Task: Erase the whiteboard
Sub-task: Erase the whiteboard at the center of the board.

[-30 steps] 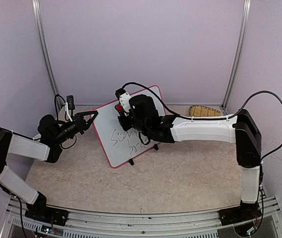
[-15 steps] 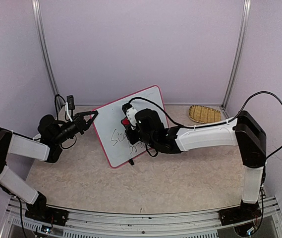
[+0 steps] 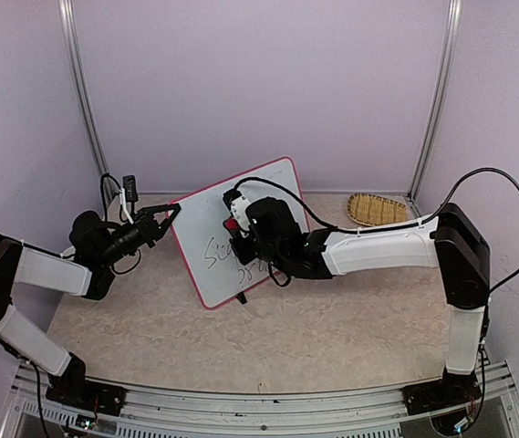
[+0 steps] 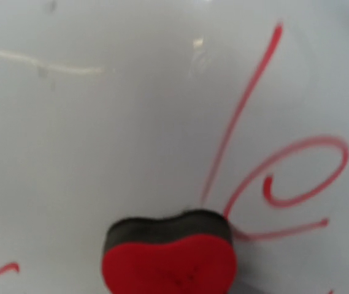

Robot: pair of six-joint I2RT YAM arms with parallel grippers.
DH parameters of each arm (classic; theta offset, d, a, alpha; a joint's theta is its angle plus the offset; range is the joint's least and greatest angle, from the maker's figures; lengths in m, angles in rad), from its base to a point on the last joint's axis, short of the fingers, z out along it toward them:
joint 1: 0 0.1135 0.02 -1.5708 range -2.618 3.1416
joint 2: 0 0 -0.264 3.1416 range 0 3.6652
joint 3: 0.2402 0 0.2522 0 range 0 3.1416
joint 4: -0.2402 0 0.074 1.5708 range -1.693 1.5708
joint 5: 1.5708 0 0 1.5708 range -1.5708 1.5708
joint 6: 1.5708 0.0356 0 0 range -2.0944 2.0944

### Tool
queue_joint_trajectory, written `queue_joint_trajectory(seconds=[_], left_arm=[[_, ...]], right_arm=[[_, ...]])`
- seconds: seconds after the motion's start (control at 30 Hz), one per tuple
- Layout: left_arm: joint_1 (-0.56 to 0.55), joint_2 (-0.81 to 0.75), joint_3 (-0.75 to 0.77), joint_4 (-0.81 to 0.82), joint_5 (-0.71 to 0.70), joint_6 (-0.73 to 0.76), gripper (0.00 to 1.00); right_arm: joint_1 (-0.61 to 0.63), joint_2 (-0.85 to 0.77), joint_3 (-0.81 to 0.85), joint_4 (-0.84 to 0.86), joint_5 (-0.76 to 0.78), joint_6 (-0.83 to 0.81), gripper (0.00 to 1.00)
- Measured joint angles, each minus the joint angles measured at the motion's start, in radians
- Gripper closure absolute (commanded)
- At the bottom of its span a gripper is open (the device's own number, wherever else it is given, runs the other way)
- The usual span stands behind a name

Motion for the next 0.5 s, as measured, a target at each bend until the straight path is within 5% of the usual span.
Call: queue_joint_trajectory(seconds=[0.5], left_arm=[[-0.002, -0.002, 0.000, 0.003, 0.008, 0.005, 1.00]], right_arm=[[-0.017, 0.025, 0.165, -0.023, 0.027, -0.056, 0.80]])
